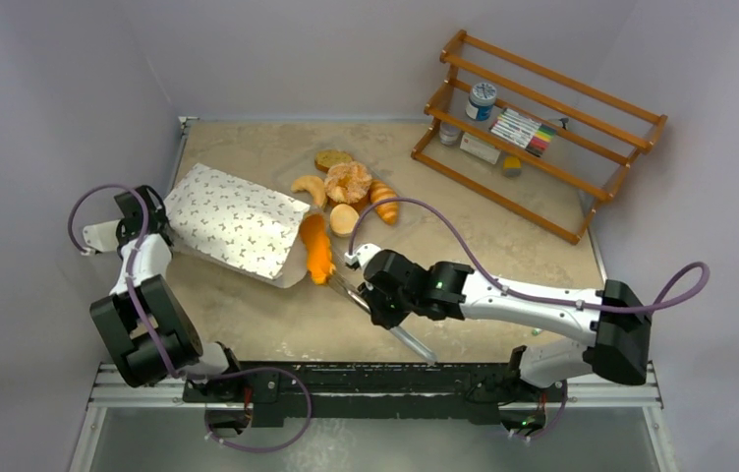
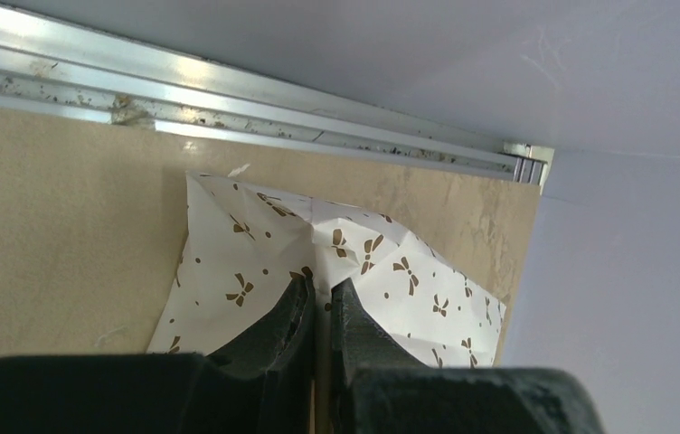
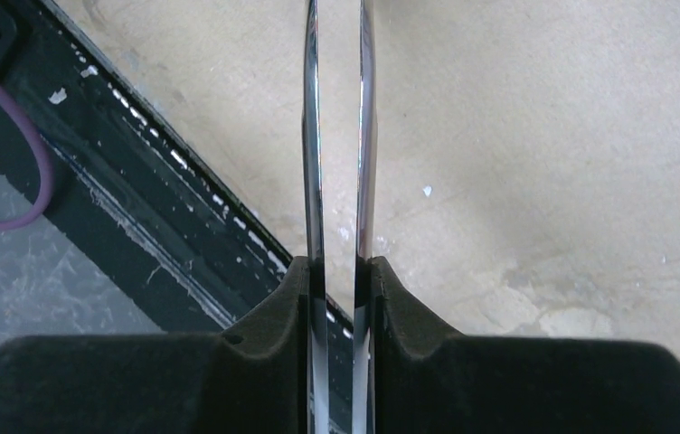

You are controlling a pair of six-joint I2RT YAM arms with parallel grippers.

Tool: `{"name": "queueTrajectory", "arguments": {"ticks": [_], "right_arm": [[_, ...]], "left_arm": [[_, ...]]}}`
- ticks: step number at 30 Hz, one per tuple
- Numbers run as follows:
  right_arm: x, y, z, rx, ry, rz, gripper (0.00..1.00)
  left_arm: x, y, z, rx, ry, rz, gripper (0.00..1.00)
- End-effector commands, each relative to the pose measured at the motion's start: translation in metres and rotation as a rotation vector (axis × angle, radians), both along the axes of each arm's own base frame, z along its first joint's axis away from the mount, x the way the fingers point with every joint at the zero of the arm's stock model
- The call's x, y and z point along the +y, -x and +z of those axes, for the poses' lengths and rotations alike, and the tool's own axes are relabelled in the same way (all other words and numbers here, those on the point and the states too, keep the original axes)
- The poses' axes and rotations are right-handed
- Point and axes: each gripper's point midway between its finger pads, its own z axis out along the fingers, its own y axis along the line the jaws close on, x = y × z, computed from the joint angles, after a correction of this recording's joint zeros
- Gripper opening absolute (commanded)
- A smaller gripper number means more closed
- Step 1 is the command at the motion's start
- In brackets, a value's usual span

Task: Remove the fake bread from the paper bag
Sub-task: Take out the fake bread from the paper bag, then place the fake bread in the container.

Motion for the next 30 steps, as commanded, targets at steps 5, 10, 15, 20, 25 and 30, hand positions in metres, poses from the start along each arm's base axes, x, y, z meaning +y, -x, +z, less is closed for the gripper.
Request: {"name": "queueTrajectory", "arguments": {"ticks": [5,10,15,20,25,30], "right_arm": [[-0.015,0.000,0.048,-0.033,-0.058,-0.078,0.00],[-0.019,-0.005,0.076,-0.069,-0.091,-0.114,0.00],[-0.015,-0.015,0.100,-0.121,-0.126,-0.138,0.00],[-0.009,-0.022,0.118,-0.163,-0.137,-0.113,0.00],[0.005,-0.041,0.135,-0.243,-0.141,-0.115,0.00],[0.021,-0.073,0.153,-0.330,-0.170,-0.134,0.00]], "left_arm": [[0.035,-0.010,0.019,-0.008,-0.082,0.119,0.00],[0.041,-0.010,0.016,0.038,-0.106,0.126,0.00],[0.041,-0.008,0.009,0.048,-0.098,0.129,0.00],[0.039,-0.001,0.011,0.039,-0.105,0.139,0.00],[0.039,0.004,0.017,0.040,-0.121,0.134,0.00],[0.034,0.013,0.017,0.043,-0.126,0.130,0.00]]}}
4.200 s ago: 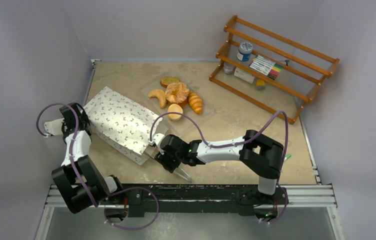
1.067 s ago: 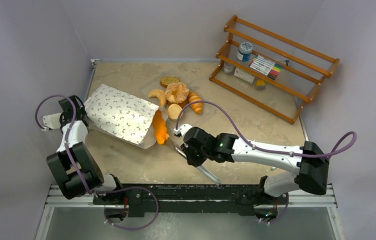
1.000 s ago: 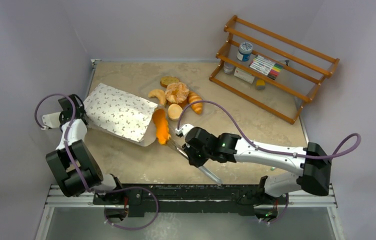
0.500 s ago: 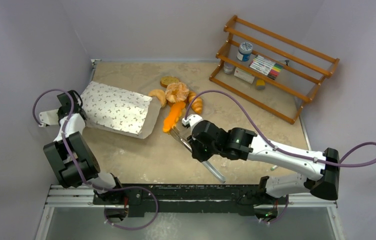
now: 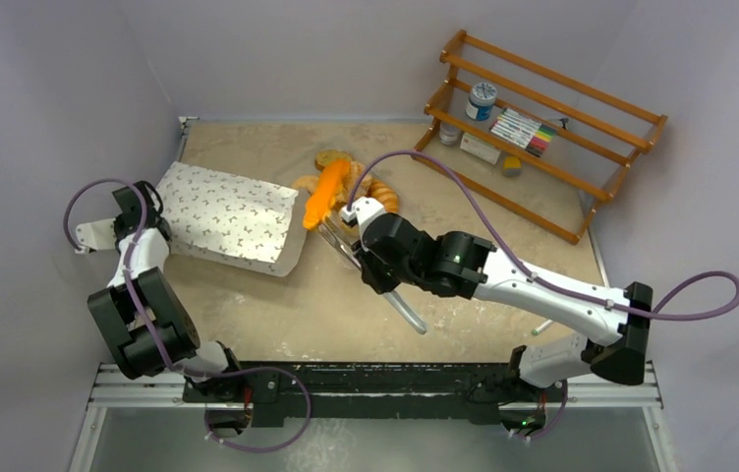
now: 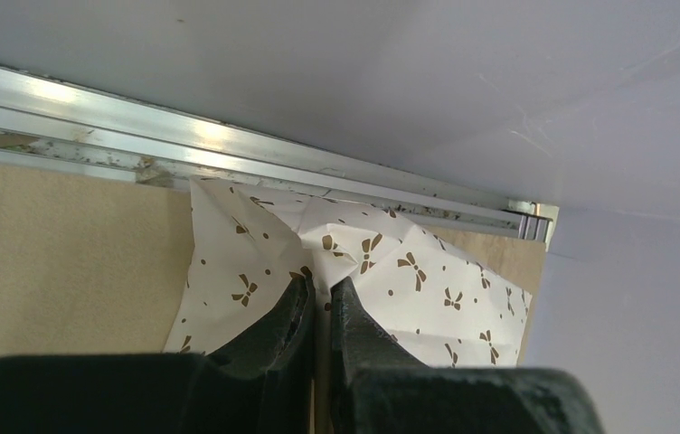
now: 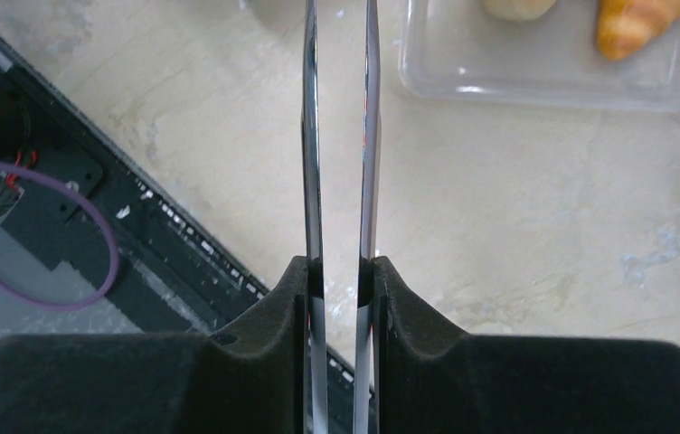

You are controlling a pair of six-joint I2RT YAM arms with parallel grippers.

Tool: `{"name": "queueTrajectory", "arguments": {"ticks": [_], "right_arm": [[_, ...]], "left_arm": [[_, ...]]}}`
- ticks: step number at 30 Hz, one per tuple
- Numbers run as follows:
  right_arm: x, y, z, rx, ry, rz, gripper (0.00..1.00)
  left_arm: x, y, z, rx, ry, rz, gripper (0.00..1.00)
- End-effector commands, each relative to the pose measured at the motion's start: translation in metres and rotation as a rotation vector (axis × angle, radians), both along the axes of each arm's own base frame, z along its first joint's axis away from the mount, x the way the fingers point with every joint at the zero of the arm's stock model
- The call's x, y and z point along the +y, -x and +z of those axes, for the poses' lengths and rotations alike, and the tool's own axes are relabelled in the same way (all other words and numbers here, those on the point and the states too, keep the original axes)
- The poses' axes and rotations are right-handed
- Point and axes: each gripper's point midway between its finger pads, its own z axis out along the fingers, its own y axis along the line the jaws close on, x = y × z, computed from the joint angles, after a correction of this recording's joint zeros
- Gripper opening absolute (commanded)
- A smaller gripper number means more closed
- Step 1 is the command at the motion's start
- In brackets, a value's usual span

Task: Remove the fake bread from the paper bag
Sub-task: Place the fake bread in the container.

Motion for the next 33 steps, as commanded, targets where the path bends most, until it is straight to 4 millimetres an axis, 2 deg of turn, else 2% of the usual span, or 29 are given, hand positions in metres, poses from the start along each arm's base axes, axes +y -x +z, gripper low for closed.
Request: {"name": "queueTrajectory", "arguments": {"ticks": [1,6,11,14,18,22,29,33], "right_arm": [[0.019,-0.044,0.045,-0.161,-0.091,-0.034,0.00],[0.033,-0.090,0.044,-0.227,-0.069,-0.053,0.00],[0.052,-0.131,0.047,-0.271,-0.091,-0.045,0.00],[0.061,-0.153,0.036,-0.270,-0.078,-0.047,0.00],[0.073,-0.177,0.011,-0.238,-0.053,-0.045,0.00],[0.081,-0.190,-0.020,-0.189,-0.016,-0.056,0.00],[0.077,-0.198,-0.062,-0.108,0.025,-0.103,0.00],[0.075,-0.194,-0.078,-0.068,0.035,-0.109,0.12]], "left_arm": [[0.005,0.016,0.013,-0.005,-0.054,0.026,0.00],[-0.002,0.031,0.007,0.000,-0.042,0.029,0.00],[-0.008,0.050,0.010,0.005,-0.047,0.031,0.00],[-0.016,0.066,0.009,0.016,-0.050,0.037,0.00],[-0.024,0.089,0.003,0.028,-0.052,0.060,0.00],[-0.025,0.101,0.003,0.056,-0.069,0.066,0.00],[-0.023,0.096,0.007,0.050,-0.072,0.059,0.00],[-0.022,0.094,0.011,0.049,-0.079,0.059,0.00]]}}
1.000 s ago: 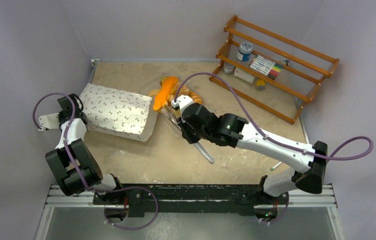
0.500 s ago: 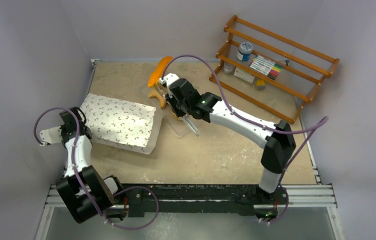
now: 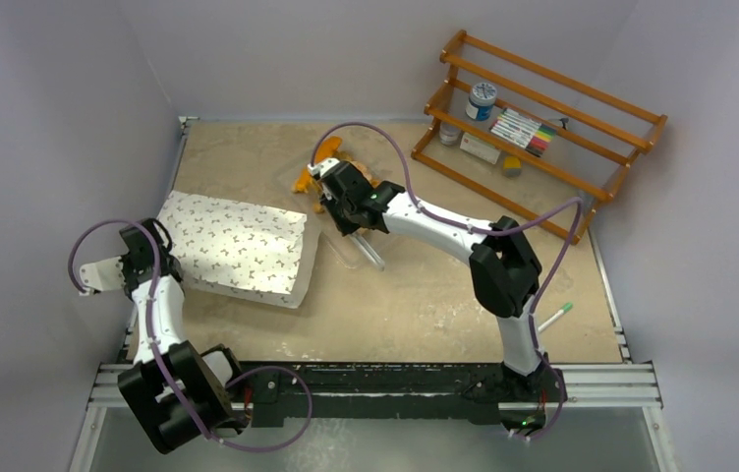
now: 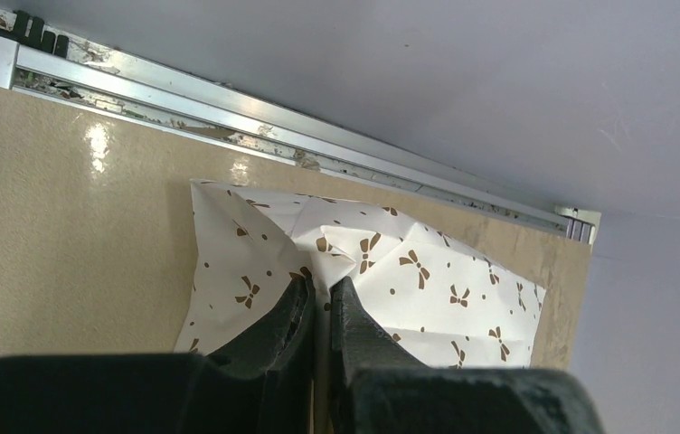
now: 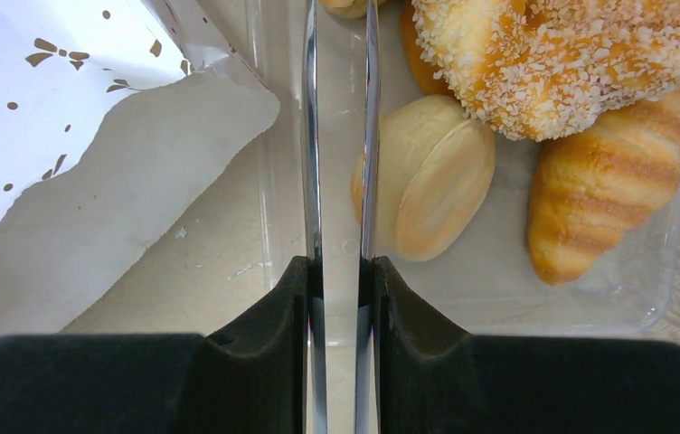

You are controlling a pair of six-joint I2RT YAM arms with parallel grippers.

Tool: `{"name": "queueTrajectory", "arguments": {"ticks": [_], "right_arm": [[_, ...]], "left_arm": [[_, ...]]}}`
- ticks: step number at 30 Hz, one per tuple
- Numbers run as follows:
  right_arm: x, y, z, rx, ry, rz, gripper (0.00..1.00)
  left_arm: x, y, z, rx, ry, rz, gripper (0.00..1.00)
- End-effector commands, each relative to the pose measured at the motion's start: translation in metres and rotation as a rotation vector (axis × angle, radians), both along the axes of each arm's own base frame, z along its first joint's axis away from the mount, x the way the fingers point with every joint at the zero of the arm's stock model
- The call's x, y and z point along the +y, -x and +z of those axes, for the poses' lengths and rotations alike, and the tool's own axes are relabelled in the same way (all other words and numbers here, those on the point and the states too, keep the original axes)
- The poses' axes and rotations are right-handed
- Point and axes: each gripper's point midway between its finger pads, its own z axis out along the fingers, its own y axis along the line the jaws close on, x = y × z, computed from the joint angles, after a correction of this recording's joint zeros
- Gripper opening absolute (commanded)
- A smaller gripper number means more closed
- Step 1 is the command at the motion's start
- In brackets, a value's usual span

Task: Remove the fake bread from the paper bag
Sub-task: Place the fake bread in the container.

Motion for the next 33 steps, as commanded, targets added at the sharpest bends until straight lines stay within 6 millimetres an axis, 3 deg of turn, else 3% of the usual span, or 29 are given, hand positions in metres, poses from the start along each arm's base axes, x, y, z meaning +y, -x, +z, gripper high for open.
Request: {"name": "queueTrajectory", "arguments": {"ticks": [1,6,9,22,33], "right_arm": [[0.008,-0.007,0.028,-0.039,-0.097,-0.023,0.17],[0.003,-0.001,0.013,-0.012,-0.076,-0.029,0.38],[0.002,0.001,0.004,0.005,-0.066,-0.029,0.44],[-0.006,0.011,0.016,0.005,-0.082,-0.029,0.47],[-0.016,0.015,0.059,-0.080,-0.177,-0.051,0.40]], "left_arm": [[0.011,-0.001,0.016,0.008,-0.051,0.016,0.00],[0.014,-0.003,0.018,0.006,-0.055,0.019,0.00],[0.015,-0.004,0.019,0.009,-0.057,0.022,0.00],[0.020,-0.006,0.025,0.007,-0.072,0.035,0.00],[0.027,-0.009,0.027,0.019,-0.066,0.033,0.00]]}}
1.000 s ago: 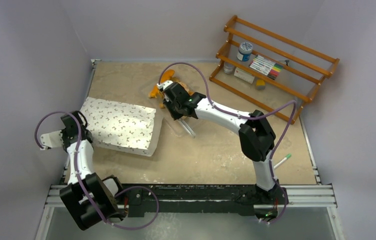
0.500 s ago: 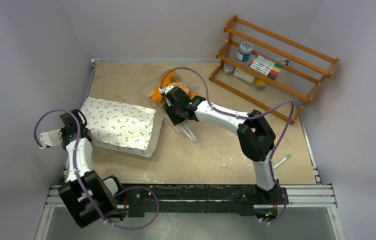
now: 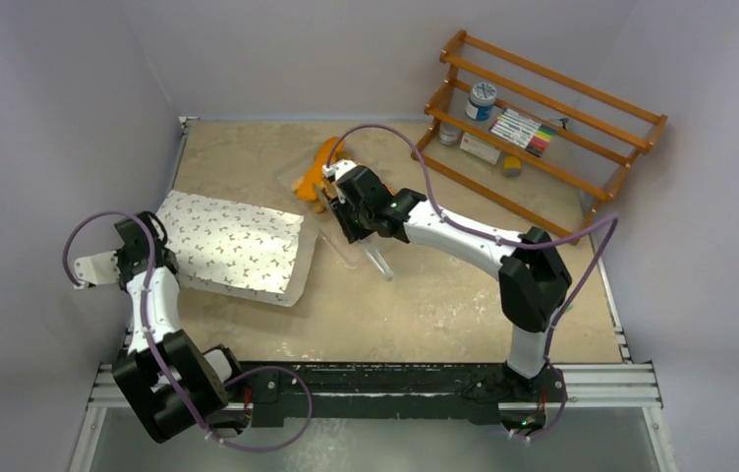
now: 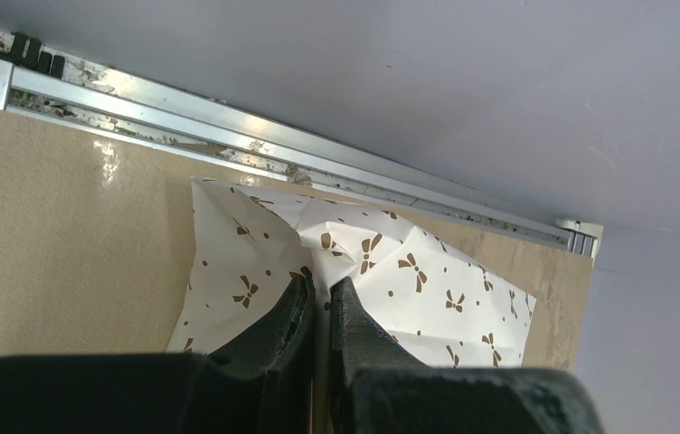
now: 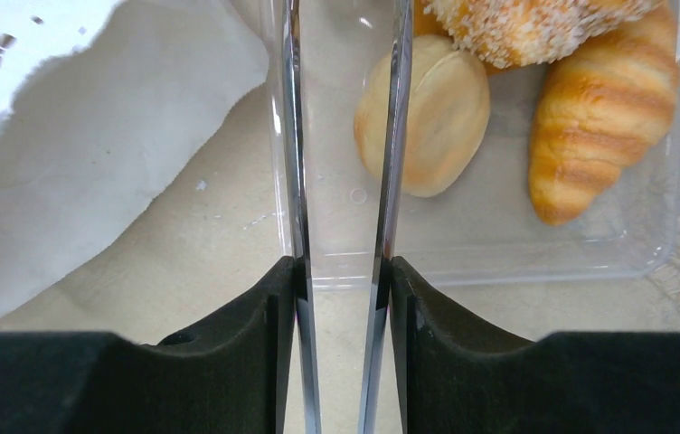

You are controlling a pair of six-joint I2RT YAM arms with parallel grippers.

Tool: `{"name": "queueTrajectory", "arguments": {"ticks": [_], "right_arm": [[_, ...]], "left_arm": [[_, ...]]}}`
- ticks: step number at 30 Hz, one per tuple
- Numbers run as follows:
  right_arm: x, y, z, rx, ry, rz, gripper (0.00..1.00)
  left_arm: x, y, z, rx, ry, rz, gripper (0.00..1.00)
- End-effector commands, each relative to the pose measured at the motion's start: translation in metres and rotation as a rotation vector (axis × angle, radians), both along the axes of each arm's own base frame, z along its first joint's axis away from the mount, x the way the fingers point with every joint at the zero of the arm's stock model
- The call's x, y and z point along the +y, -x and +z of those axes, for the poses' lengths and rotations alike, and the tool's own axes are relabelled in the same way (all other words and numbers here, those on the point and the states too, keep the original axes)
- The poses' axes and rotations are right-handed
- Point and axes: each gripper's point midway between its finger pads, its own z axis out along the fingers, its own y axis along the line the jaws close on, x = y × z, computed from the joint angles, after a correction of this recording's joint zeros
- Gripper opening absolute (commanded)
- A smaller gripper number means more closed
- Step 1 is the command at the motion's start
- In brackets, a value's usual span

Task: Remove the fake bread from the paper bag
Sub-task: Place the fake bread in the container, then place the clamp on the paper bag.

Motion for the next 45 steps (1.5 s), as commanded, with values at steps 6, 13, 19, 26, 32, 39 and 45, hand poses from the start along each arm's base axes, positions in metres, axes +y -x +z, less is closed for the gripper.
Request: {"name": "queueTrajectory", "arguments": {"ticks": [6,13,19,26,32,39,45], "right_arm": [[-0.002,-0.004,0.077,-0.155,-0.189,-0.024,0.36],[-0.005,0.031,0.090,-0.148,-0.232,0.053,0.29],[0.007,0.070,0.064,-0.077,-0.205,0.124,0.28],[0.026,0.133,0.025,0.017,-0.152,0.250,0.27],[0.038,0.181,0.000,0.087,-0.142,0.372,0.26],[0.065,0.176,-0.028,0.087,-0.106,0.377,0.26],[0.101,0.153,-0.040,0.054,-0.062,0.405,0.26]], "left_arm": [[0.026,-0.023,0.030,0.019,-0.046,-0.030,0.00],[0.047,-0.028,0.056,0.096,-0.123,-0.069,0.00],[0.065,-0.006,0.056,0.284,-0.192,-0.085,0.00],[0.065,-0.014,0.040,0.284,-0.149,-0.105,0.00],[0.060,-0.015,0.026,0.259,-0.114,-0.105,0.00],[0.052,-0.009,0.021,0.240,-0.103,-0.106,0.00],[0.042,-0.008,0.014,0.195,-0.077,-0.115,0.00]]}}
